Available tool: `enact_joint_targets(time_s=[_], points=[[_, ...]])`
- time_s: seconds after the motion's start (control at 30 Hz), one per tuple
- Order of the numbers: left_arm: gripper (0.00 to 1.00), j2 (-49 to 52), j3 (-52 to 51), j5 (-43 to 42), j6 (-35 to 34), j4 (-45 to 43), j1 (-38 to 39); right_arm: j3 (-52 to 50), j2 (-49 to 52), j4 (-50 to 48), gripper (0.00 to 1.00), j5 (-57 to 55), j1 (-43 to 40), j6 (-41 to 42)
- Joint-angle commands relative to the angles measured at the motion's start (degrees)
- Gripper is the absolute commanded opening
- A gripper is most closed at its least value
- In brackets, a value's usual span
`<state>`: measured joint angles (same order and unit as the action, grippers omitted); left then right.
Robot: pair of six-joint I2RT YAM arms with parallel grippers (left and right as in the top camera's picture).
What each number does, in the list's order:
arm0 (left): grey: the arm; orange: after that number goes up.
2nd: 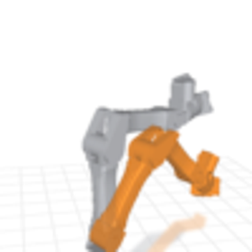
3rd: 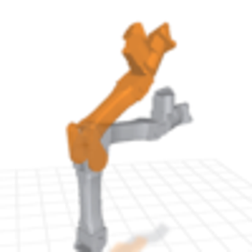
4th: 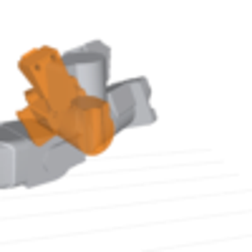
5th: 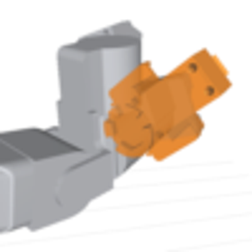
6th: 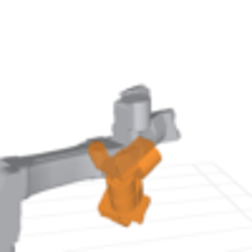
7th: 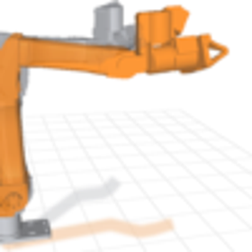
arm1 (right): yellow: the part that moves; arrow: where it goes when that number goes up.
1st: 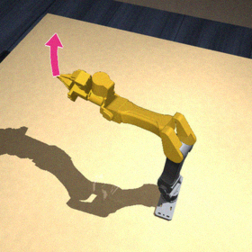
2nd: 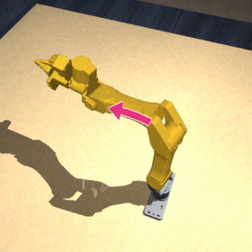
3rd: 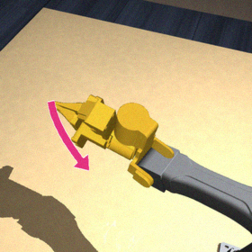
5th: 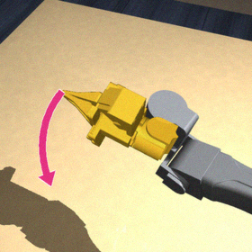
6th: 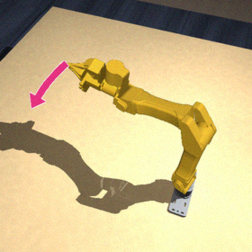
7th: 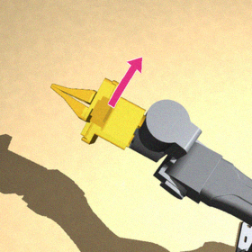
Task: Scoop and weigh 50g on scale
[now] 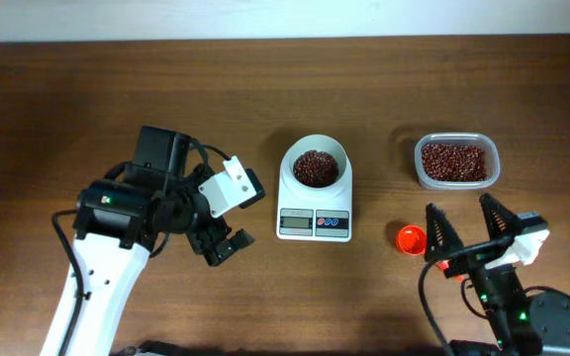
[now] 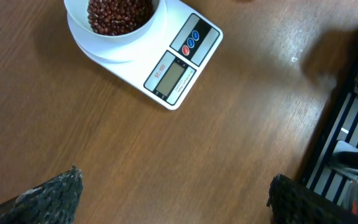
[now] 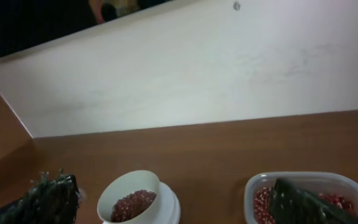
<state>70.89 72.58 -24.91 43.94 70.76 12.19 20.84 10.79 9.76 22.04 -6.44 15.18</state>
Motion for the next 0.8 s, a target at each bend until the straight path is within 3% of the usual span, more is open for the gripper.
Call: enact_joint_targets(time_s=[0.0,0.1,0.33,0.63,0.77], points=[[0.99,-0.09,0.76,-0.81,0.96,0.04,-0.20,-2.47,-4.04,-0.55,0.99,-0.92,0.55,-0.15],[0.99,-0.09,0.76,-0.81,0.96,0.04,-0.20,-4.59,-10.32,-0.55,0.99,-3.91,0.55,-0.15],[0.99,-0.09,0.76,-0.81,0.96,0.04,-0.20,-5.79,-10.60,-0.22,0.99,-10.84,6.91,-0.15],[0.99,-0.09,0.76,-0.81,0.96,0.04,-0.20,-17.20,-10.60,-11.30,0.99,-16.81,7.23,-0.24],[0.99,-0.09,0.76,-0.81,0.96,0.04,-0.20,-17.57,-10.60,-11.13,0.99,-16.72,7.26,-9.09]])
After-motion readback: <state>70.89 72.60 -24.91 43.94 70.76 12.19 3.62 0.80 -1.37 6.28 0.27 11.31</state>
